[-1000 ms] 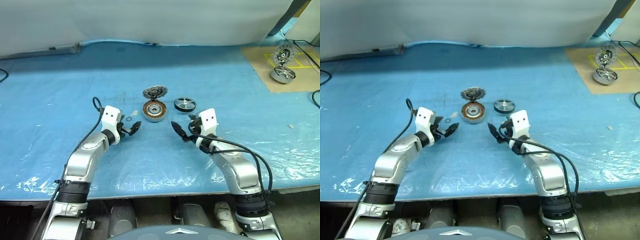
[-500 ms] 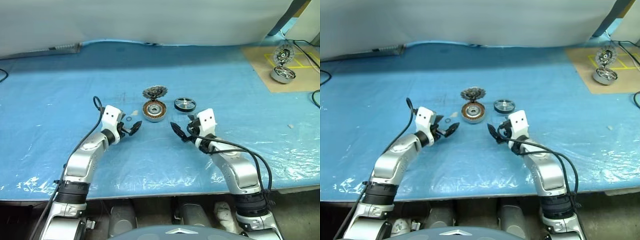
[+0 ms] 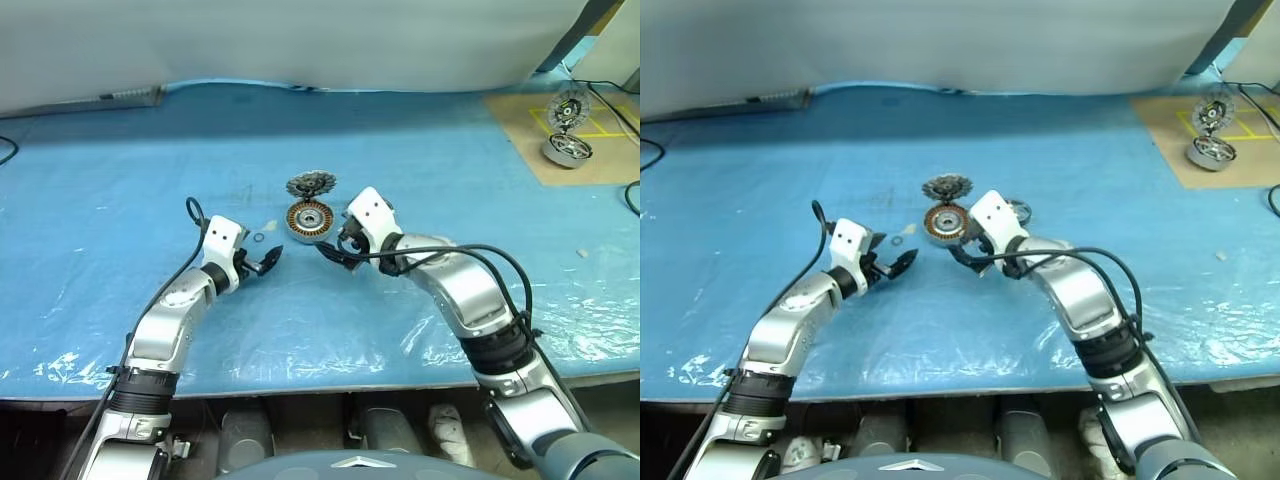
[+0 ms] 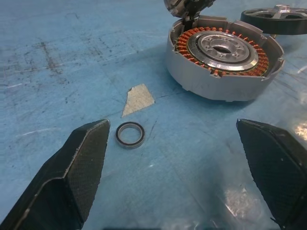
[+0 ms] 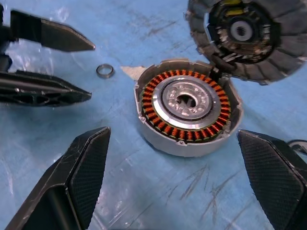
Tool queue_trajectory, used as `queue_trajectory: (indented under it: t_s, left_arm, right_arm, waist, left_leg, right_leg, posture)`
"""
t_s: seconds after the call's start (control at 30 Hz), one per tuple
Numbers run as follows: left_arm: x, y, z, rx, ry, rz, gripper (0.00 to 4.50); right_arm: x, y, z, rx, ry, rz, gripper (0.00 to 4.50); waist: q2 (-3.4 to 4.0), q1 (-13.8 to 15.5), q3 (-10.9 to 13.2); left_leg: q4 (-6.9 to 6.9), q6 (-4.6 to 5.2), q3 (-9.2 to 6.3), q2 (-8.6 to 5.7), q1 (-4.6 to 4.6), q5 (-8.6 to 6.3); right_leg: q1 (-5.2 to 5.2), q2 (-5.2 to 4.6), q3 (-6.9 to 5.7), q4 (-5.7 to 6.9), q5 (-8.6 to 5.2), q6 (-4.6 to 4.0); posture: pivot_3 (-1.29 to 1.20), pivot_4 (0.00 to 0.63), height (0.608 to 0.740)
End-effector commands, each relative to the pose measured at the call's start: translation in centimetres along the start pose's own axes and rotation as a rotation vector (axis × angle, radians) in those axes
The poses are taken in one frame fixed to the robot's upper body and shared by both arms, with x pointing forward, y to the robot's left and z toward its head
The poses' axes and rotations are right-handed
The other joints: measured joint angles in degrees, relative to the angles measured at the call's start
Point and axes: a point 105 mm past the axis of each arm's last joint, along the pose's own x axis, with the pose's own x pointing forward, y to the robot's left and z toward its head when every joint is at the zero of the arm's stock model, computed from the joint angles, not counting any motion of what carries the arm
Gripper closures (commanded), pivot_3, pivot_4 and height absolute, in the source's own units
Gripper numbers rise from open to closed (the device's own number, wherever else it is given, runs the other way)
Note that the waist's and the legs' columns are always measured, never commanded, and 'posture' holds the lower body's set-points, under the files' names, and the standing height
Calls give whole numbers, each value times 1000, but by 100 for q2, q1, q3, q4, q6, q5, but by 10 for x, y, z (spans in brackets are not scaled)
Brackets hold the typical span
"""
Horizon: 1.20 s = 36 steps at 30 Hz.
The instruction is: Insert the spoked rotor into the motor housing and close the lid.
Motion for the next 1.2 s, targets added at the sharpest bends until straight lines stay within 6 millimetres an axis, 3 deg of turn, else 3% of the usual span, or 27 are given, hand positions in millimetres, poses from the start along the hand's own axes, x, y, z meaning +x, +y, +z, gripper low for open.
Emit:
queue_trajectory:
  t_s: [0.03,0.23,0.5,1.07,1.2]
  left_arm:
    - [-3,-2,13,37,-57,-3,0]
    - [-5,-4,12,52,-70,-6,0]
    - [-9,-2,9,51,-70,7,0]
    - [-8,-1,8,40,-72,22,0]
    - [-7,-1,8,38,-76,26,0]
  right_arm:
    - [11,1,12,-44,20,35,28]
    - [38,-4,27,-103,59,56,28]
    - [54,-2,27,-114,67,90,28]
    - [59,4,4,-168,203,157,28]
    - [62,-1,-5,-181,268,156,859]
  waist:
    - [0,-3,0]
    - [0,-22,0]
    - [0,-1,0]
    - [0,-10,0]
    - [0,-12,0]
  left_leg:
    - [0,0,0,0,0,0]
    - [4,0,1,3,0,0]
    - [7,1,1,6,2,0]
    - [23,1,1,12,6,0]
    - [29,1,1,13,7,0]
  right_leg:
    - [0,0,0,0,0,0]
    - [0,1,0,6,0,-4]
    - [-1,0,-6,5,0,-7]
    - [-1,1,-6,18,2,-12]
    - [0,1,-6,22,3,-13]
  posture:
    - [0,150,740]
    - [0,150,740]
    - [0,150,740]
    - [0,150,740]
    - [0,150,740]
